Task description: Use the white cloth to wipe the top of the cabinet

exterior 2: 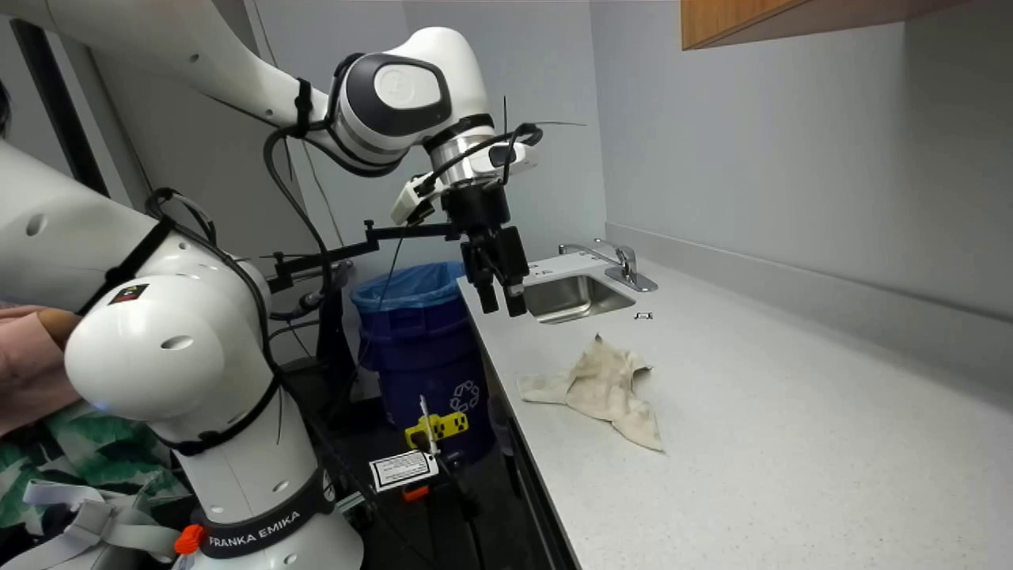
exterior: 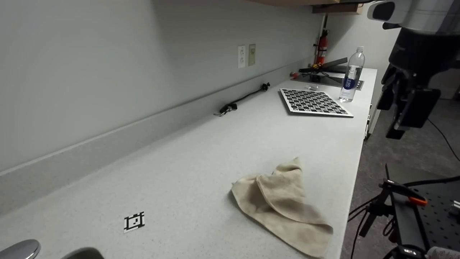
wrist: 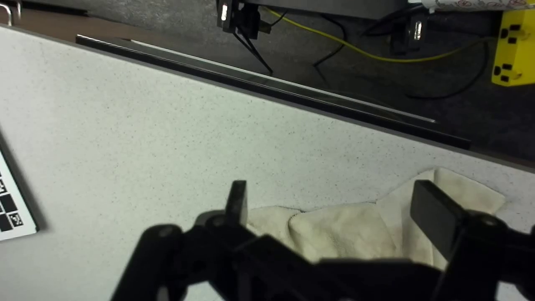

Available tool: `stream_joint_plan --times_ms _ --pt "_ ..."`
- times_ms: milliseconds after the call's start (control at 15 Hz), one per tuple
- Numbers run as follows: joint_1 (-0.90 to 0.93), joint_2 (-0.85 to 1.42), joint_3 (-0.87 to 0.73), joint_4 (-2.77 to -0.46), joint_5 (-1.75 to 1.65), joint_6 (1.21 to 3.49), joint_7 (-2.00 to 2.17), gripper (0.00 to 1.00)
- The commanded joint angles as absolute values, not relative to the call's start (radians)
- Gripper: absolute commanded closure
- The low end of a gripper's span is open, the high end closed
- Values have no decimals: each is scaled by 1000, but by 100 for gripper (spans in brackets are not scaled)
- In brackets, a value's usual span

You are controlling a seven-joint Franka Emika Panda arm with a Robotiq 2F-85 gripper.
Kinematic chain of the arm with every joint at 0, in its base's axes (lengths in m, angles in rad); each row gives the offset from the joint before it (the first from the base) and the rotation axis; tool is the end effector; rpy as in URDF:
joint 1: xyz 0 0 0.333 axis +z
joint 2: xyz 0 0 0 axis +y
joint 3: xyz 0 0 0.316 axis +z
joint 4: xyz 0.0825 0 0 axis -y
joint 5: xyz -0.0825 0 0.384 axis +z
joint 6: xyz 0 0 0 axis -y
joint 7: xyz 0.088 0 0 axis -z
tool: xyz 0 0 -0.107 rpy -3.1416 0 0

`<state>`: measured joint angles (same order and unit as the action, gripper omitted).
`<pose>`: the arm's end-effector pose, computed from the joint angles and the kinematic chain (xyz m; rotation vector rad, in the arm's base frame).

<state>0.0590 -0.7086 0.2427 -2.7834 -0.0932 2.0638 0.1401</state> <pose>0.3101 0.0834 0.4009 2.8938 0.2146 0.0248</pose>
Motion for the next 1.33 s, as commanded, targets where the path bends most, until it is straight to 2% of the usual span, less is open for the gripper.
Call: stream_joint_plan --times_ms 0,667,1267 --pt "80 -695 222 -2777 -110 2069 143 0" --pt "124 -573 212 -2767 -78 2271 123 0" --pt "179 -342 211 -2708 8 2507 123 0"
